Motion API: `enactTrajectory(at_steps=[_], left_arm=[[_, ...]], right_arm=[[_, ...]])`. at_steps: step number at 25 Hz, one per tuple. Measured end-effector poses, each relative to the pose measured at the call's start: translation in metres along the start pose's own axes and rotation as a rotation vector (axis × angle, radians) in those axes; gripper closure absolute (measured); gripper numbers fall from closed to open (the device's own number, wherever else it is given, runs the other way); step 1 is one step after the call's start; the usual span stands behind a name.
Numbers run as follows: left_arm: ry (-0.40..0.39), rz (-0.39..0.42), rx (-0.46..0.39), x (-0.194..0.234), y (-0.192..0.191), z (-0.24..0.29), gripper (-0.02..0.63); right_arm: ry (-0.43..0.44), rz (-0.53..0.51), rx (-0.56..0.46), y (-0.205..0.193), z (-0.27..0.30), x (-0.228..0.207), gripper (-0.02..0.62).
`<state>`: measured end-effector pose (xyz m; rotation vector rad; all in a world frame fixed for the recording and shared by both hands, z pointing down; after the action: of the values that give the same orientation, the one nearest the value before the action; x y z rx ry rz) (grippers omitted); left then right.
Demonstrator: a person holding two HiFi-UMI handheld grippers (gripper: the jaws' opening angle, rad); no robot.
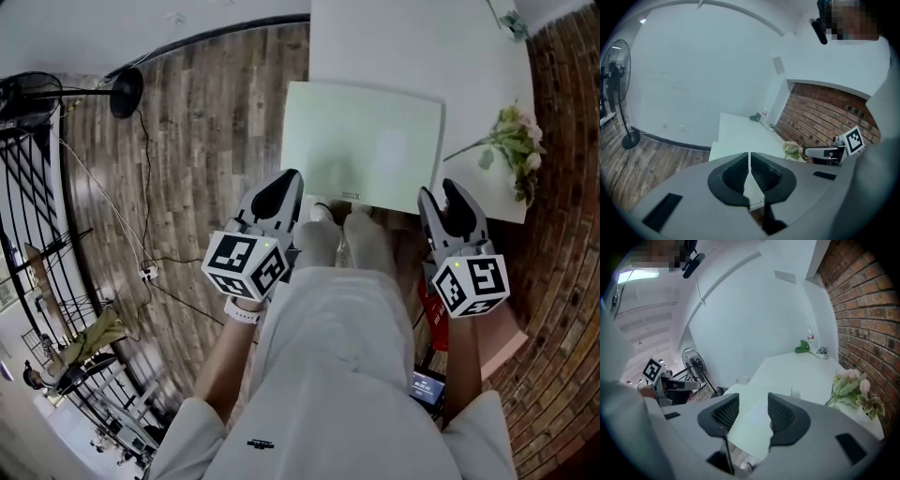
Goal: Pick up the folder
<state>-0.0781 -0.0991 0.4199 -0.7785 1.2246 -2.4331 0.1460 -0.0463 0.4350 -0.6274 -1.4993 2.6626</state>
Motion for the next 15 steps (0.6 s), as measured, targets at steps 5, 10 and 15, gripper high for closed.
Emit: enactTrajectory(at_steps=[5,10,15], left_arm=[[0.025,-0.012,0.02,0.008,-0.013,0.018,0.583],[0.045,-0.025,0.025,0.018,-0.022,0.028,0.575],[0.064,-0.051,0.034,0.033,-0.024,0.039,0.44]], right_arm=[[-0.002,-0.002,0.033,-0.016,0.018,-0.011,0.34],[0.001,0.013,0.066,-0.028,0.034,-0.018,0.279],[-0.029,0.03,0.085,-0.031,0.049,-0.031,0.259]])
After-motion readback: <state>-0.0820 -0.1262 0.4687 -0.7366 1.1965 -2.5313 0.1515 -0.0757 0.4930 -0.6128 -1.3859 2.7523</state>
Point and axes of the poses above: the fingertips, and each gripper's own axes: z forward along the fingers, x to its left, y out of its top, the point moved 1 cm from there along -z, backward along the fingers, and after that the axes turned 2 degrees about -x, right-handed, at the moved point
